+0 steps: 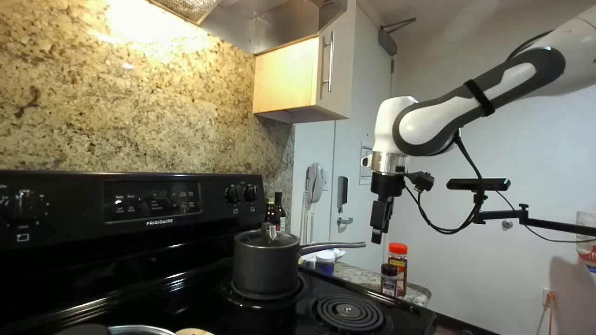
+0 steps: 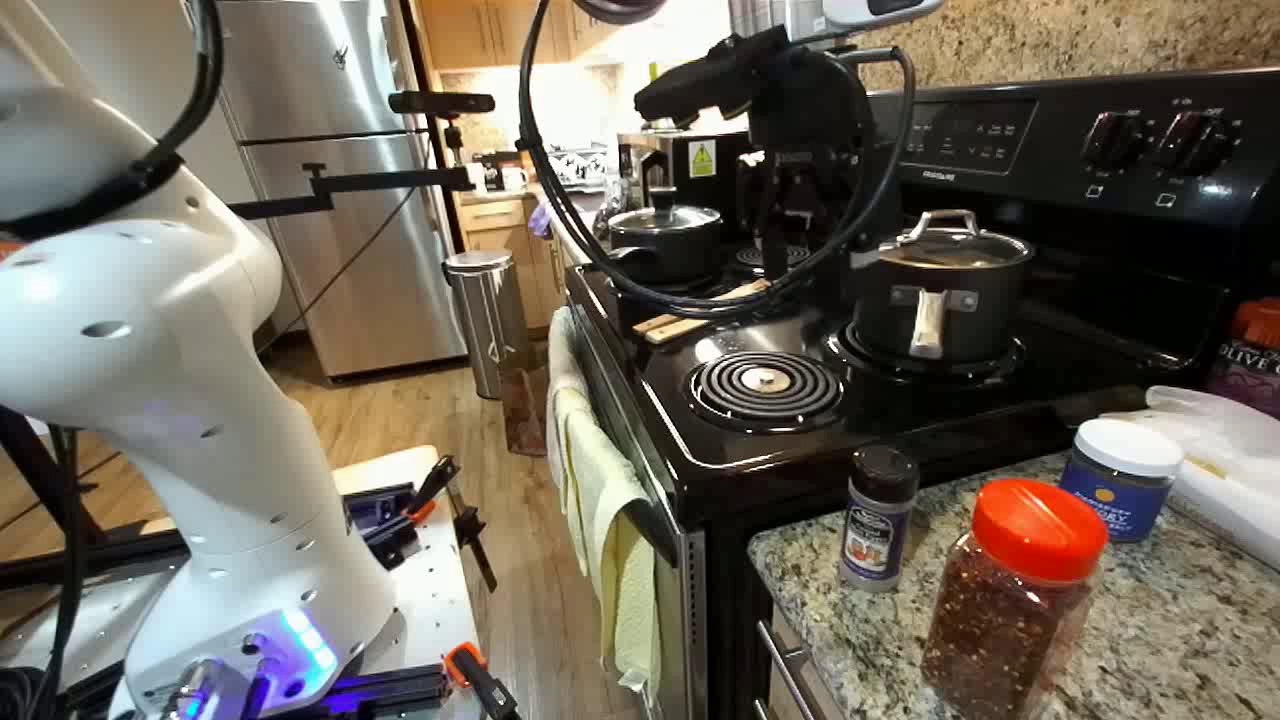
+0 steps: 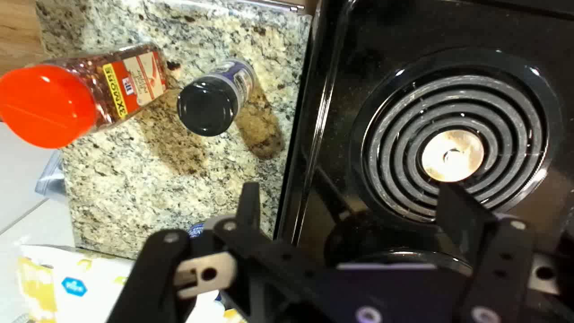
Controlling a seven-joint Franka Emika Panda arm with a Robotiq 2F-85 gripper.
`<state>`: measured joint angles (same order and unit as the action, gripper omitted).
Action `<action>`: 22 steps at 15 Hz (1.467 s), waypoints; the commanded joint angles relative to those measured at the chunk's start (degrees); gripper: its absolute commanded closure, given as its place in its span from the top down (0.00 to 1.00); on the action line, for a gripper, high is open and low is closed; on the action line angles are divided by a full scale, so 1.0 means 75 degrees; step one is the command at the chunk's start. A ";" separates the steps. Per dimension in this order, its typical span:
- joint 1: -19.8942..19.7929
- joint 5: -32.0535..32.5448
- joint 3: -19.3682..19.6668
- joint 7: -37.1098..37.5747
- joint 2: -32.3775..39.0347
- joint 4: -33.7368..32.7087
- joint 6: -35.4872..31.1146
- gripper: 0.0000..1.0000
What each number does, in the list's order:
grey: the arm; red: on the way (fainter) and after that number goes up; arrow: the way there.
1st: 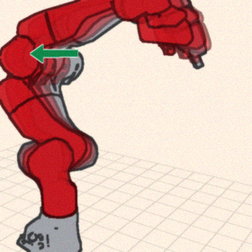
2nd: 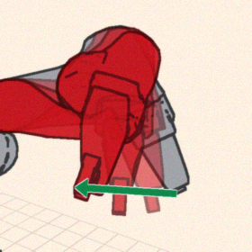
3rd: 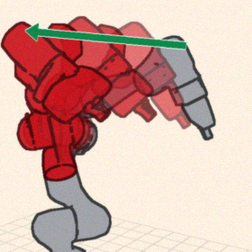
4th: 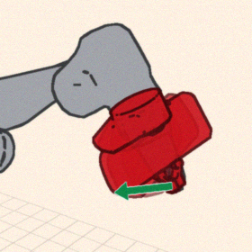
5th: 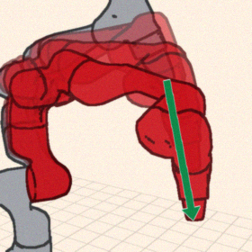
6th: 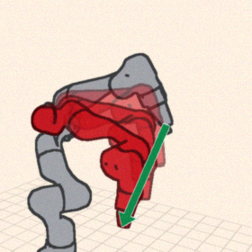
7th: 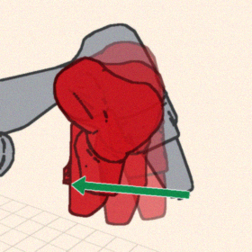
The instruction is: Take the lid off the pot on the right and put it on the stove
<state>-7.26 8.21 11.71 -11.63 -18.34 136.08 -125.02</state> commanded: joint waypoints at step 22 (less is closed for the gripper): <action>0.1020 -0.0167 -0.1309 0.5099 0.4039 -0.5339 -0.0052 1.00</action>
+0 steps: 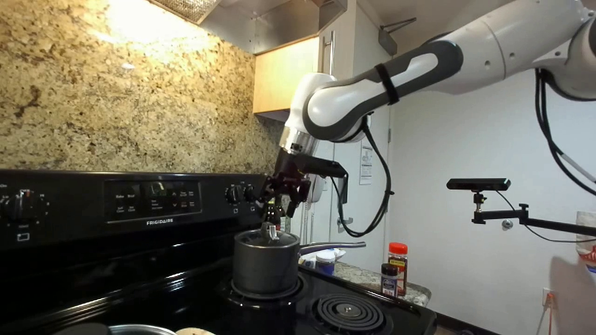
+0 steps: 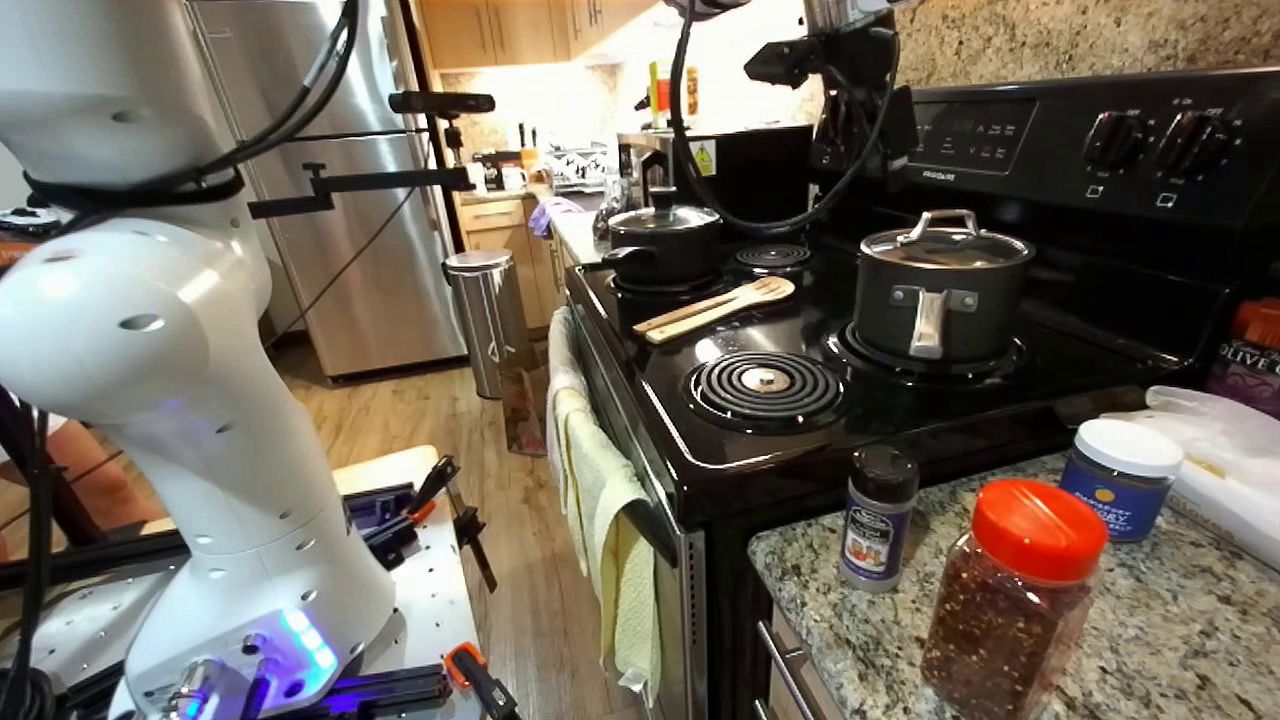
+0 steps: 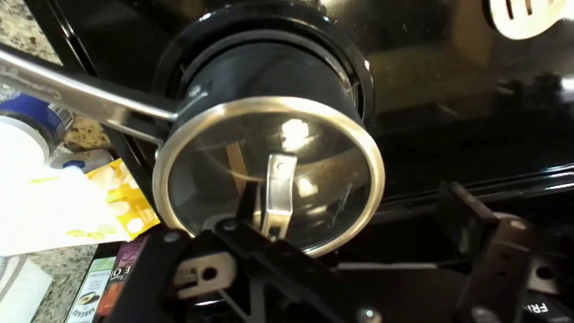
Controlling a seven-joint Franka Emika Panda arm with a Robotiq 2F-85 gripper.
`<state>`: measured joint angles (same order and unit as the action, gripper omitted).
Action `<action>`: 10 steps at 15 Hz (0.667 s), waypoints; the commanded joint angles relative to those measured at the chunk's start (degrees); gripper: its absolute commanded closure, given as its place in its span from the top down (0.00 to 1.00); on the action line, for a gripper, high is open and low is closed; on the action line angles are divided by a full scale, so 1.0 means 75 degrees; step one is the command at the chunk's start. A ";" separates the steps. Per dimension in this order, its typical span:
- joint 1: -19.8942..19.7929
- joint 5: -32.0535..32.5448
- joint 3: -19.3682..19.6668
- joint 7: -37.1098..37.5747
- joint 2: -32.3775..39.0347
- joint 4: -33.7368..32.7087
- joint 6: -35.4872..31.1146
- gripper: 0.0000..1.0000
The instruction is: Take the lid off the pot on the right and put it on the stove
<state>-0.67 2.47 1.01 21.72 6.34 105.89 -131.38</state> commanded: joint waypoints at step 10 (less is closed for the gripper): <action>0.0214 0.0458 0.0289 0.0504 0.1695 -0.2823 0.1655 1.00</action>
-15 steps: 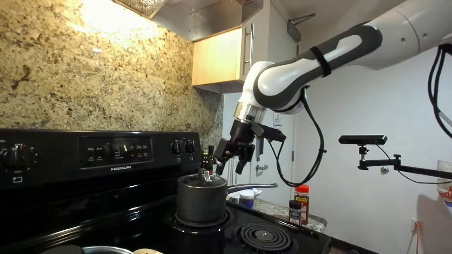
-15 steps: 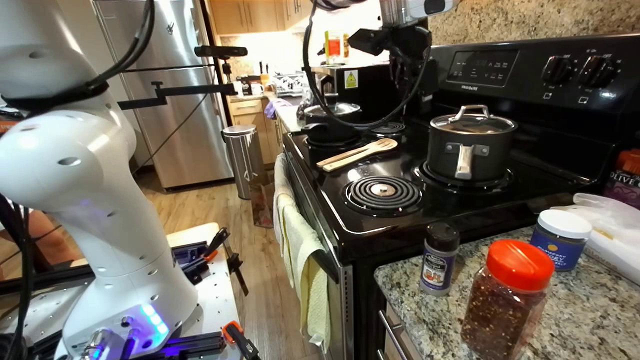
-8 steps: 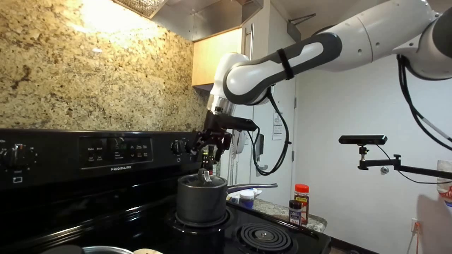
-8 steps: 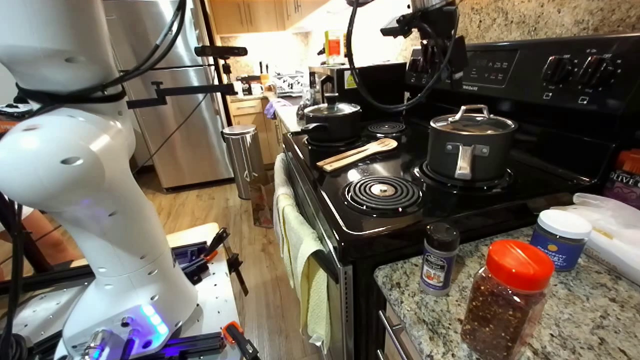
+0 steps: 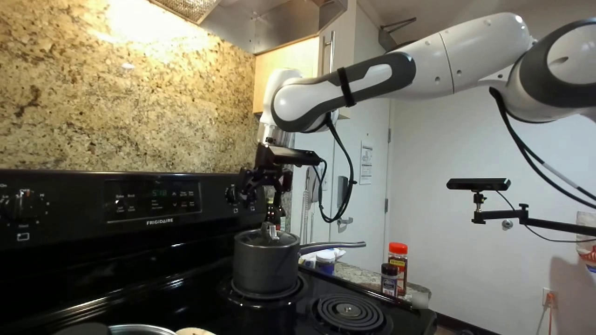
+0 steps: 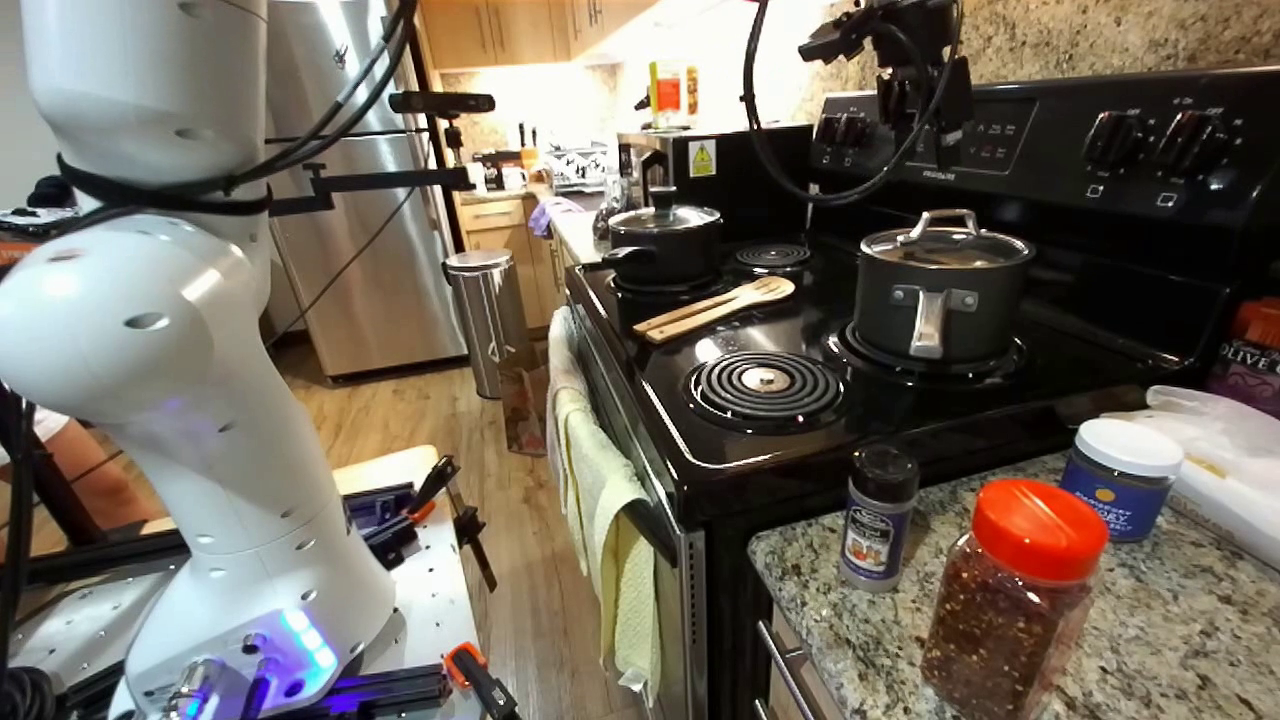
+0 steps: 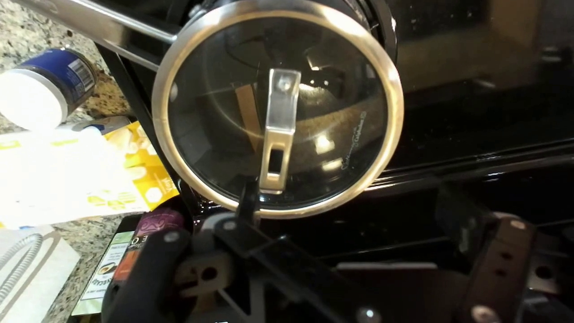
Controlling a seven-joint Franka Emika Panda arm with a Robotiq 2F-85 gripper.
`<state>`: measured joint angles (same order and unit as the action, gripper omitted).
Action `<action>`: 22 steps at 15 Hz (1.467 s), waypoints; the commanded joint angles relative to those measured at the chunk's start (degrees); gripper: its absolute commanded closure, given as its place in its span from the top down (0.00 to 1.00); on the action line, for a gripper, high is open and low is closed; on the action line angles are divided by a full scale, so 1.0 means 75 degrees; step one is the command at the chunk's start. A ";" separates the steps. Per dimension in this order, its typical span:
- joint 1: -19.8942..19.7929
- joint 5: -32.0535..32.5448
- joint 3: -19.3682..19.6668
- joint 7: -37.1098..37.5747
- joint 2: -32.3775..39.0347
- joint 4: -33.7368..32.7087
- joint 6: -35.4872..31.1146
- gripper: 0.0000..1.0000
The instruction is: Take the lid off the pot on the right and put it on the stove
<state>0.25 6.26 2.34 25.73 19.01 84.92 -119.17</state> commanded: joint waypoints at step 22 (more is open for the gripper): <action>-0.0072 -0.0740 0.0535 0.0440 0.0636 -0.0200 0.0245 1.00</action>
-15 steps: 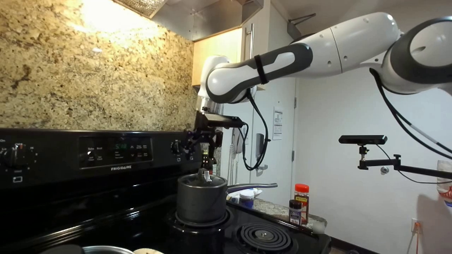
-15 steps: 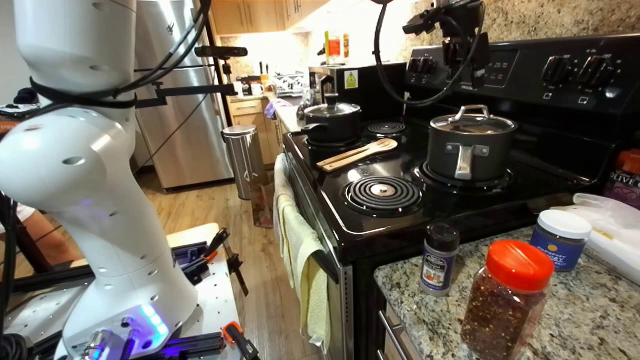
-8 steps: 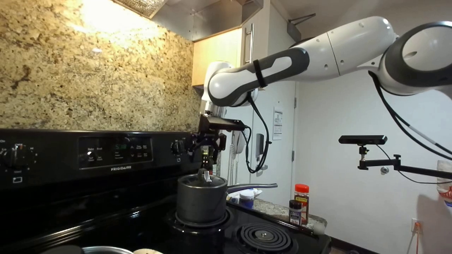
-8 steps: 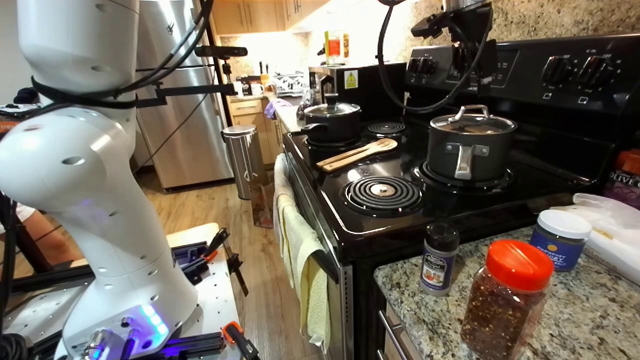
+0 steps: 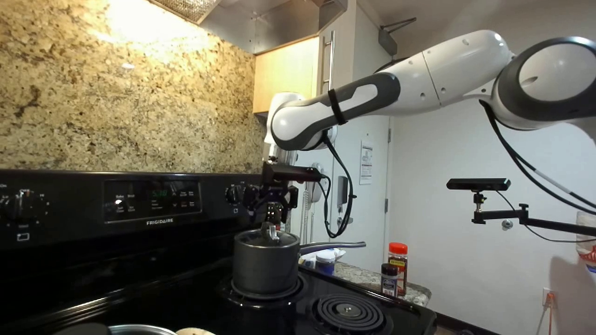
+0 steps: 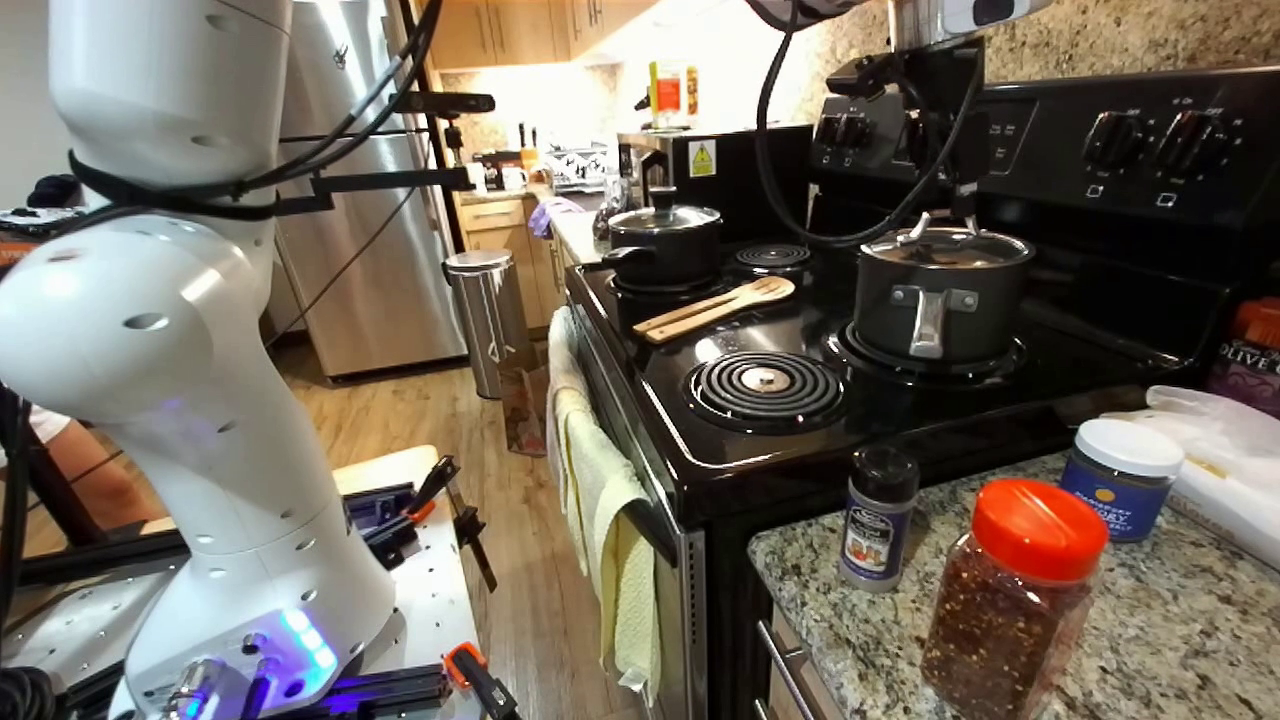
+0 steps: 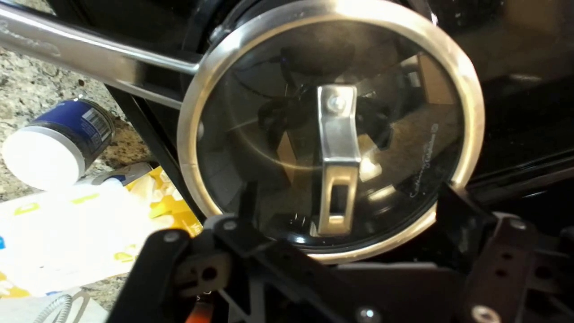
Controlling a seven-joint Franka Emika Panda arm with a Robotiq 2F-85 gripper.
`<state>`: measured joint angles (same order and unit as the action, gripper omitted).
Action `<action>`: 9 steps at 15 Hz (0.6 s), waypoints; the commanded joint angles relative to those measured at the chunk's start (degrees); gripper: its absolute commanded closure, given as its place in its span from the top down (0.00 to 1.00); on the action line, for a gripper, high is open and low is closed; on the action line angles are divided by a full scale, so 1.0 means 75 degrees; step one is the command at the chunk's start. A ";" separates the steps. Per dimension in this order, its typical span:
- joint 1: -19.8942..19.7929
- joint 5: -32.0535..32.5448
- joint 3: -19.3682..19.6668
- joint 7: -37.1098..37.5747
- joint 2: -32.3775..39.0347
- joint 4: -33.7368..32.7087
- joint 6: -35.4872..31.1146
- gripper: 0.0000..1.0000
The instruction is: Take the lid off the pot on the right and put it on the stove
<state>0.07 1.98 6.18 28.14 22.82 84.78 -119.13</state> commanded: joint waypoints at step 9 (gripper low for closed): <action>-0.0132 -0.0557 -0.0032 -0.0128 0.0288 -0.0186 -0.0002 0.34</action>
<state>-0.16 -0.39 6.44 28.21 24.17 84.78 -119.41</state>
